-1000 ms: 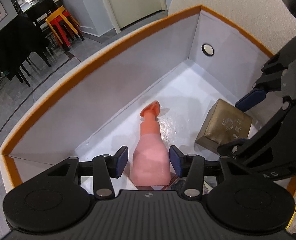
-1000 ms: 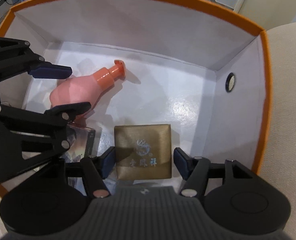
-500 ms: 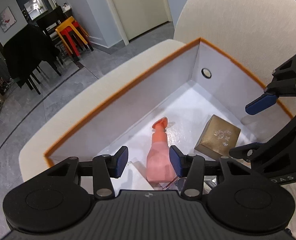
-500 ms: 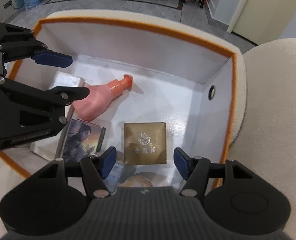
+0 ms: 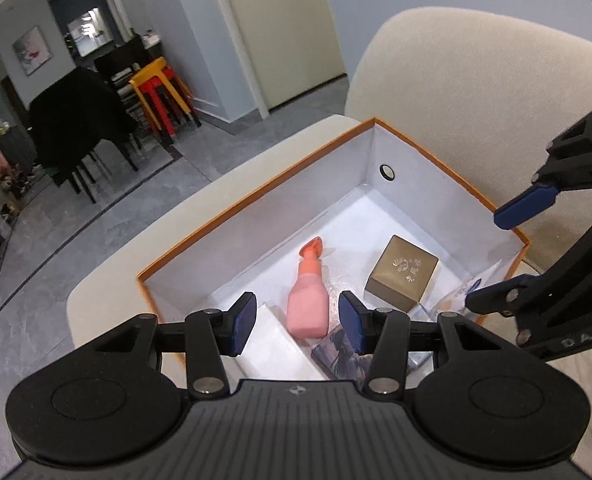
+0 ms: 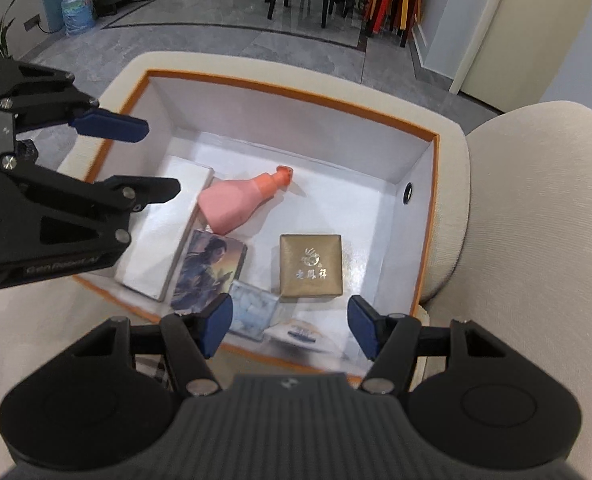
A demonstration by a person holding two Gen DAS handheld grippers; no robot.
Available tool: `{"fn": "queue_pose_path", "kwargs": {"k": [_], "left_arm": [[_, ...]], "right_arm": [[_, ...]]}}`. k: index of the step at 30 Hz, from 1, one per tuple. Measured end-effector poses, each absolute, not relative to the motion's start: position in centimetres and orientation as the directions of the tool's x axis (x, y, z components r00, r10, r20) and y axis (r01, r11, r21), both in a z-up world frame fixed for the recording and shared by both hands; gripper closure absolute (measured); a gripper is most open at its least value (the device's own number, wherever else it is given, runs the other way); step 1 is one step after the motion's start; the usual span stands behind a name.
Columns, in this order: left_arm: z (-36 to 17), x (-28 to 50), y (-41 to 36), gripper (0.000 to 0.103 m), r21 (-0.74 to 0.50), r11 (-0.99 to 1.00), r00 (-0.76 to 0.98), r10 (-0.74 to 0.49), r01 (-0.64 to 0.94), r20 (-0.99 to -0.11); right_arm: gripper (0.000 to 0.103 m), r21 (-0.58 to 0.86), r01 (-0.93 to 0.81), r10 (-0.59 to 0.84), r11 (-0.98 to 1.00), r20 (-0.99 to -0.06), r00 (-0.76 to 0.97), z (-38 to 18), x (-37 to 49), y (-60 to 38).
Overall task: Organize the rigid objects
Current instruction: 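Withdraw both tools from the shoebox toward the pink cup and plaid case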
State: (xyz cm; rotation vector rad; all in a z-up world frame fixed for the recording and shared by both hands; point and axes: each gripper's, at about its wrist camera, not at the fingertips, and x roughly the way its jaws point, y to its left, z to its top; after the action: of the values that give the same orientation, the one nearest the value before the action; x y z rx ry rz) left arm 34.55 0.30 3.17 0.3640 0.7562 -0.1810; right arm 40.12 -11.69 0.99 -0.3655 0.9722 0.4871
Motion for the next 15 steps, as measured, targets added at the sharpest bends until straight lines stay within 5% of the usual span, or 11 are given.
{"fn": "queue_pose_path", "kwargs": {"k": [15], "left_arm": [[4.2,25.6,3.1,0.042,0.143,0.971,0.77,-0.06,0.193,-0.636]], "right_arm": [[0.036,-0.05,-0.558,0.272,0.828,-0.835,0.478,0.8,33.5,-14.3]]}}
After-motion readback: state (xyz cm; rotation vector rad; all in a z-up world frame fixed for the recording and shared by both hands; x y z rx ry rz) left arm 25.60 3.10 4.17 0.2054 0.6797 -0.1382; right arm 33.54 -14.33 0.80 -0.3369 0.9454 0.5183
